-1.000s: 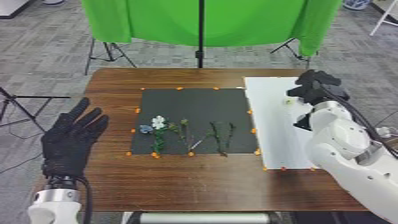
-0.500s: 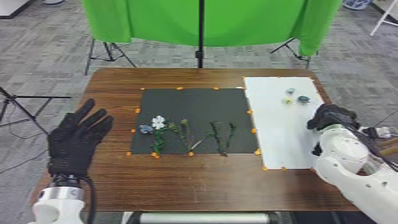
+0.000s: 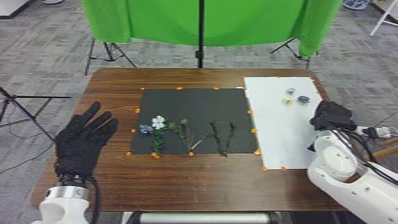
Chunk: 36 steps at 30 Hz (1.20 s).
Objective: Arrange flowers
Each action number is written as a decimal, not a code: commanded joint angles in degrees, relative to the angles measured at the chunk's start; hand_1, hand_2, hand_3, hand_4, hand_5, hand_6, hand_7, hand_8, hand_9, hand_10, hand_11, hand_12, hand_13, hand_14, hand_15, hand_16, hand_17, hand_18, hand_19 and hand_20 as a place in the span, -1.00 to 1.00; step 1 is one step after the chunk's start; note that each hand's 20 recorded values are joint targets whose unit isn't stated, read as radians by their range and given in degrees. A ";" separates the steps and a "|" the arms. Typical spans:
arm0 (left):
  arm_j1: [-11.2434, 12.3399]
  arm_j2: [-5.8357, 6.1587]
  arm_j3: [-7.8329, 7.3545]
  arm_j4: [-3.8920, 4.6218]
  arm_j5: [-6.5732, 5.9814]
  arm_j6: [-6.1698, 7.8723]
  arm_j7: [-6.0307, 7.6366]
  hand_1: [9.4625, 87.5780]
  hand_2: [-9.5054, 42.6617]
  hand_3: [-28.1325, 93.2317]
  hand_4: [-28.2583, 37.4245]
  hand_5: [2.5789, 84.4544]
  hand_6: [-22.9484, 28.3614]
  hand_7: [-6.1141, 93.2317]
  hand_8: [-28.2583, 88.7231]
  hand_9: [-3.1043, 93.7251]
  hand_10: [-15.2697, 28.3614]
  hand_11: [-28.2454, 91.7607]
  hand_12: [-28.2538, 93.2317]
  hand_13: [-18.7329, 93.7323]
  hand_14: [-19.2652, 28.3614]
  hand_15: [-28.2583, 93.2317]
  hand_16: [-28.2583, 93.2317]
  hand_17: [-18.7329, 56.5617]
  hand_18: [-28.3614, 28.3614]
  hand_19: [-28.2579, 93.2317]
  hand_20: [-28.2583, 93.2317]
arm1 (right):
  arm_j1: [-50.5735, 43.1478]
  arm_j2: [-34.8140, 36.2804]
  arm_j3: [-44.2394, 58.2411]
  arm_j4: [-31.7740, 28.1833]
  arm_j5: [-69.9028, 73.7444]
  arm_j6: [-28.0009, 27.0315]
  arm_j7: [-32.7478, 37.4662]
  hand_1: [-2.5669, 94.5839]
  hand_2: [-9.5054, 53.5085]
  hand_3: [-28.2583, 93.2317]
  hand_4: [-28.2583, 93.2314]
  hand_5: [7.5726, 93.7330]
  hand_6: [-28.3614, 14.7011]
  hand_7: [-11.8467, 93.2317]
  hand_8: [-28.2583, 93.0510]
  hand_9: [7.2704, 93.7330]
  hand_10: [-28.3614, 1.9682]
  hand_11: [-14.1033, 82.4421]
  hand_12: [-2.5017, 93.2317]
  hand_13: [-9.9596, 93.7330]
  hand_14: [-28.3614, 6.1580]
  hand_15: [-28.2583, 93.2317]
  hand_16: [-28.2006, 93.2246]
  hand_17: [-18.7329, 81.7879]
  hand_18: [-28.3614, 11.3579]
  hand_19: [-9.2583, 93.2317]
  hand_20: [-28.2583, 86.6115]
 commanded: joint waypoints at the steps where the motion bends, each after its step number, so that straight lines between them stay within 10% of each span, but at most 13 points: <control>1: 1.25 -0.63 -0.23 -0.07 0.29 -0.04 -0.21 -0.73 -0.25 0.76 -1.00 -0.15 0.28 -0.65 -0.67 -0.24 0.65 -0.11 -0.37 -0.24 0.95 0.29 -0.69 -0.77 0.89 0.38 -0.37 | 2.17 -3.85 1.42 -9.97 -3.71 1.52 -10.21 0.28 -1.00 0.62 -1.00 0.90 0.41 -0.44 -0.49 1.00 0.47 -0.39 -0.33 0.85 0.61 0.35 -0.10 0.15 -0.67 1.00 0.34; 19: -1.12 0.18 0.08 -0.34 1.25 -0.63 -1.47 -0.72 -0.25 0.76 -1.00 -0.15 0.28 -0.65 -0.68 -0.24 0.65 -0.11 -0.37 -0.24 0.95 0.29 -0.69 -0.77 0.89 0.38 -0.37 | 19.30 -33.41 -19.43 1.66 -3.67 -7.71 -25.27 0.25 -1.00 0.65 -1.00 0.89 0.41 -0.44 -0.47 1.00 0.44 -0.38 -0.32 0.84 0.57 0.38 -0.09 0.11 -0.66 1.00 0.37; 36: -3.81 0.23 0.67 0.58 1.99 -1.80 -3.33 -0.72 -0.24 0.76 -1.00 -0.15 0.28 -0.65 -0.68 -0.24 0.64 -0.10 -0.37 -0.24 0.95 0.29 -0.69 -0.77 0.89 0.39 -0.37 | 23.67 -36.80 -27.08 6.56 -2.81 -10.37 -20.59 0.19 -1.00 0.65 -1.00 0.81 0.48 -0.43 -0.51 1.00 0.46 -0.32 -0.23 0.71 0.42 0.59 -0.19 0.02 -0.65 1.00 0.39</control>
